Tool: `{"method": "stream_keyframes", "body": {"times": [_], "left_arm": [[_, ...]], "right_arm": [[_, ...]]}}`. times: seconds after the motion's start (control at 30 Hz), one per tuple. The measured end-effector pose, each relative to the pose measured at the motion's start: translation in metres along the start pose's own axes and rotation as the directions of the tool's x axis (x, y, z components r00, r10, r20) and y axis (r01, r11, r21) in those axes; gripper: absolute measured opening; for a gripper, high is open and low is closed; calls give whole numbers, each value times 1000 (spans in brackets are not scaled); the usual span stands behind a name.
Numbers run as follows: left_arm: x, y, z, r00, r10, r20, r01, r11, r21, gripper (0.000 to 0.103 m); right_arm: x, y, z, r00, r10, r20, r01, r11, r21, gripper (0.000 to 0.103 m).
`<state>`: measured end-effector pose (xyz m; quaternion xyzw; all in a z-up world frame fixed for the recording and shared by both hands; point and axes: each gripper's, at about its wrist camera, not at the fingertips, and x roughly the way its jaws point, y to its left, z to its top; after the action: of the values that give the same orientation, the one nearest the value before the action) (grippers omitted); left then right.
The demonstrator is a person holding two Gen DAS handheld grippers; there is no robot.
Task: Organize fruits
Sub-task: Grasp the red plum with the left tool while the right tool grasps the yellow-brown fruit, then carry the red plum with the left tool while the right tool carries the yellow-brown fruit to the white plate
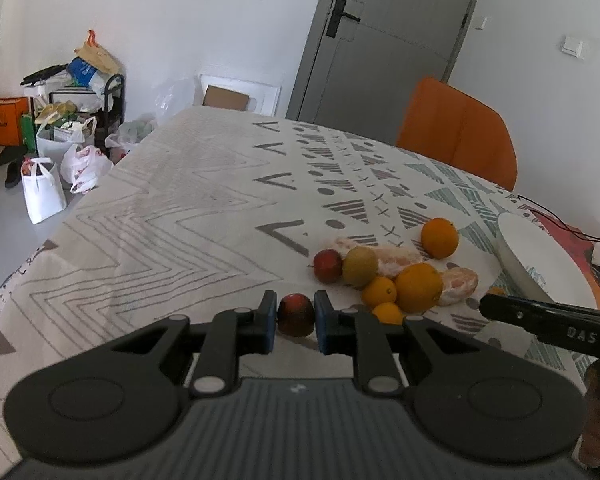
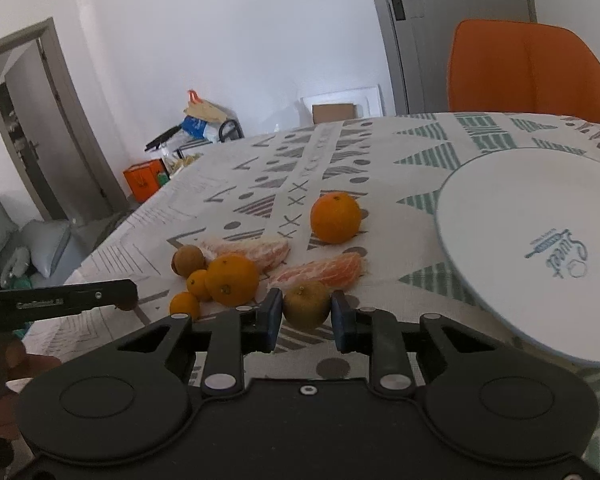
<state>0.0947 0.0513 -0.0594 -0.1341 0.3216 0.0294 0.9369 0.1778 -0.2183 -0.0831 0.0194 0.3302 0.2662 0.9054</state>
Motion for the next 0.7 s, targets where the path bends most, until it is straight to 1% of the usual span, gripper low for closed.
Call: {"method": "stream_keyframes", "body": {"times": [0.3,0.7], "left_arm": [[3,-24,8,999,-32,15,31,998,48,18],[20,-74,20,991,-130,18,126,982,138,18]], "right_arm": [[-31,-7,-1,998,2,61,-2,1000,-8,24],[-62,-44,-2,987,-101,129,94,994,56,24]]}}
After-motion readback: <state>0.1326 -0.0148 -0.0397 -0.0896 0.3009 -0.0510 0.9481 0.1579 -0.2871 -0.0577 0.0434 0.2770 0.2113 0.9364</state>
